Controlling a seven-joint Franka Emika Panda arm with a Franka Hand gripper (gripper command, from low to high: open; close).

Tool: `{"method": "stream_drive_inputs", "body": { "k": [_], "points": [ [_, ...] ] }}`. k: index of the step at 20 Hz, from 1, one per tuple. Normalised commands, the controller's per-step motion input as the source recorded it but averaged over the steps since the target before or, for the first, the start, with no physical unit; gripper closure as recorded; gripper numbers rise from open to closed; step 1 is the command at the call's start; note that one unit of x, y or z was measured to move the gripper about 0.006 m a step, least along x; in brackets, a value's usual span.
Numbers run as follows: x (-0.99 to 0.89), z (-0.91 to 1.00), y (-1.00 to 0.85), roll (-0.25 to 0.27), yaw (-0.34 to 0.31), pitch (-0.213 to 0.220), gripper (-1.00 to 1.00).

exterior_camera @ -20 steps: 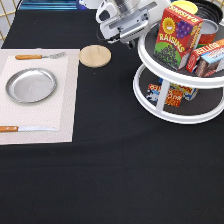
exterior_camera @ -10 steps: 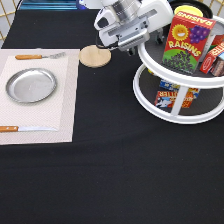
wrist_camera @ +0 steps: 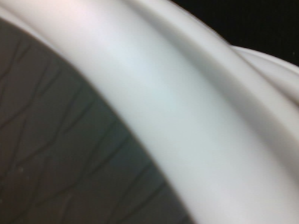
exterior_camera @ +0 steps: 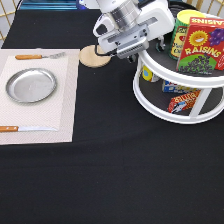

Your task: Pick up the bowl from the lazy Susan and put bowl on the plate

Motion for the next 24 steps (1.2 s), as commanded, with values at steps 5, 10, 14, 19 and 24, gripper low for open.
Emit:
{"method": "stream_drive_inputs", "body": {
  "k": [5,10,14,19,24],
  "points": [
    [-0.44,0.39,-0.11,0.000,0.050,0.045,-1.00],
    [-0.65,0.02,0.01,-0.009,0.031,0.019,-1.00],
    [-0.44,-0.15,0.02,-0.016,0.031,0.014,-1.00],
    [-0.09,-0.16,0.00,-0.018,0.037,0.045,-1.00],
    [0.56,0.00,0.00,-0.033,0.034,0.075,-1.00]
  ]
}}
